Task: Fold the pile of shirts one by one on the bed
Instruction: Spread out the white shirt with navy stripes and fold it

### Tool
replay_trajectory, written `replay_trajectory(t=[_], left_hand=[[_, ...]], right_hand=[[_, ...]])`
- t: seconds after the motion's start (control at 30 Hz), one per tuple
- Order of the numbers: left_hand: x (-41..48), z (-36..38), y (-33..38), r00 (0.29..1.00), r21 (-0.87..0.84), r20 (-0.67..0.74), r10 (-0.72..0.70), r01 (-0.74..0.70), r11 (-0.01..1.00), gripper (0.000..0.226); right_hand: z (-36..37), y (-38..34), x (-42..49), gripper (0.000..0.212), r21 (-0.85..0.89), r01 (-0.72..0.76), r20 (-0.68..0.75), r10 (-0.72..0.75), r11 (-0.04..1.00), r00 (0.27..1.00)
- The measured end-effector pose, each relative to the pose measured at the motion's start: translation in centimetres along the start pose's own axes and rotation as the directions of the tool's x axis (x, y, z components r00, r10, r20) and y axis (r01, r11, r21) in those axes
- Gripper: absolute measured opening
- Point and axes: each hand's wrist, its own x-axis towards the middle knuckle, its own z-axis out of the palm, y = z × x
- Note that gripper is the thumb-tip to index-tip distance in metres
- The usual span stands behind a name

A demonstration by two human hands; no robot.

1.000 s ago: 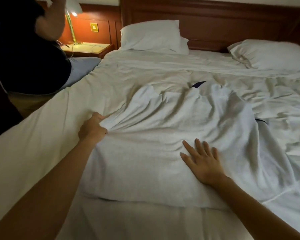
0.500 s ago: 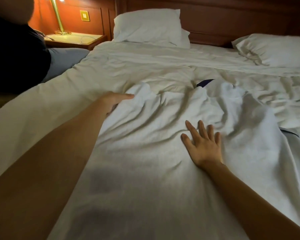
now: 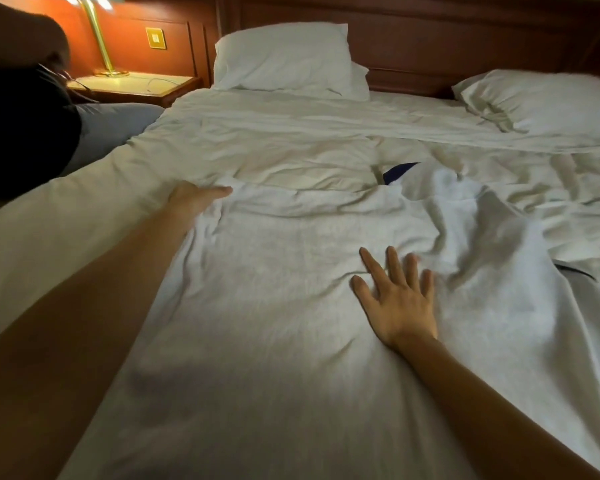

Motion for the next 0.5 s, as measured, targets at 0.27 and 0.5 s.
replay_trajectory(t=[0.27,0.5], left_hand=[[2.1,-0.9,-1.5,0.891,0.569,-0.366,0.270,-0.015,0.822,0.032],[-11.1,5.6,-1.9,0.786,0.610,0.346,0.513,-0.603,0.513,0.067]], right_hand=[[0.7,-0.1,0.1,0.072,0.004,-0.024,-0.025,0.024,1.000,0.999],[-2.2,0.3,0.1,0.070,0.064,0.050,0.158,-0.059,0.997,0.986]])
